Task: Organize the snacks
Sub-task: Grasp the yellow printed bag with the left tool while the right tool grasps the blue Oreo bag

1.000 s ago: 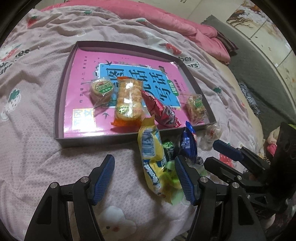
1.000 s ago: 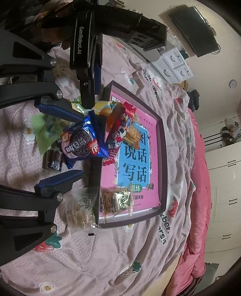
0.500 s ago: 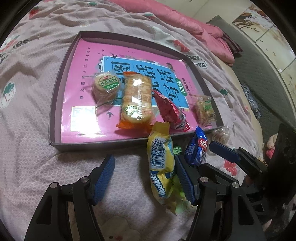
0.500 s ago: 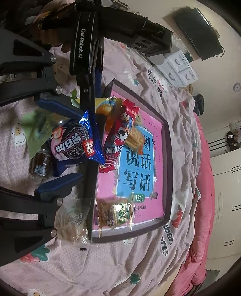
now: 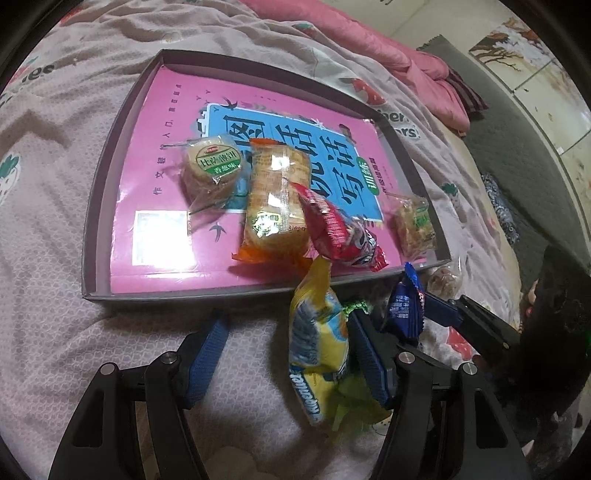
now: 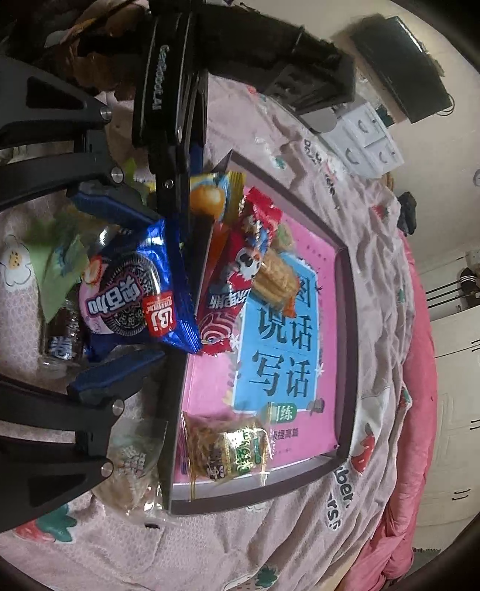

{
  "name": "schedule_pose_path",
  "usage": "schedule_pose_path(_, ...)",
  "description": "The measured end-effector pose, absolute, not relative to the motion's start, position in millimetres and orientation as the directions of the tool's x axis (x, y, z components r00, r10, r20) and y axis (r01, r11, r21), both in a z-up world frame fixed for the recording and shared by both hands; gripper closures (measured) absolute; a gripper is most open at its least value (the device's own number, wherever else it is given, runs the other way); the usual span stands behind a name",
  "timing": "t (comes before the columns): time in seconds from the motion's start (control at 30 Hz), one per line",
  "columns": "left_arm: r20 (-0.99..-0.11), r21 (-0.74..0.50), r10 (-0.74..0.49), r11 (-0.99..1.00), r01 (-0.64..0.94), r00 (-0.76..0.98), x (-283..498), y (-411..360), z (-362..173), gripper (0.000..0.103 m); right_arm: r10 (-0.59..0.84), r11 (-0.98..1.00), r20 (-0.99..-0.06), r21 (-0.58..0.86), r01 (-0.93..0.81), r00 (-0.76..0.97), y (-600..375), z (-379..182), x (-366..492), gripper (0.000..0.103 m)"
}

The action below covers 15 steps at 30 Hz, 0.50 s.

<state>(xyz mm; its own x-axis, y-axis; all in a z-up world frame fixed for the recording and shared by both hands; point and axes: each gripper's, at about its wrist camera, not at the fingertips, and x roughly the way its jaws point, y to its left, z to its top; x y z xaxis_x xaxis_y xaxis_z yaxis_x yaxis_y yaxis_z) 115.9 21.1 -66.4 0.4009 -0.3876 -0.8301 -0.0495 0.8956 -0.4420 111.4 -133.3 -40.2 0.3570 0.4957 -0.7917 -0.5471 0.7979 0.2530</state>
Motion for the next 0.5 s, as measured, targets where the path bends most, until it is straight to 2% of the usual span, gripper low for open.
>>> schedule_pose_path(0.1,-0.833,-0.433,-0.380,0.900,-0.046,0.401,116.4,18.9,-68.0,0.036,0.505,0.791,-0.787,0.258,-0.555,0.354,-133.6,-40.2,110.5,0.039)
schedule_pose_path(0.33,-0.841,-0.415,-0.364,0.909,-0.045,0.400,118.1,16.2,-71.2,0.039,0.481,0.796,-0.785,0.205,-0.570,0.390,-135.6,-35.6,105.4,0.053)
schedule_pose_path(0.43,-0.844,-0.405,-0.354,0.913,-0.046,0.403,117.4,16.3,-71.6,0.044,0.473,0.800,-0.781,0.186,-0.570,0.408,-137.6,-32.7,103.5,0.054)
schedule_pose_path(0.5,-0.843,-0.408,-0.356,0.912,-0.048,0.403,117.5,18.1,-71.4,0.053,0.469,0.804,-0.780,0.184,-0.565,0.414,-140.7,-32.2,103.6,0.054)
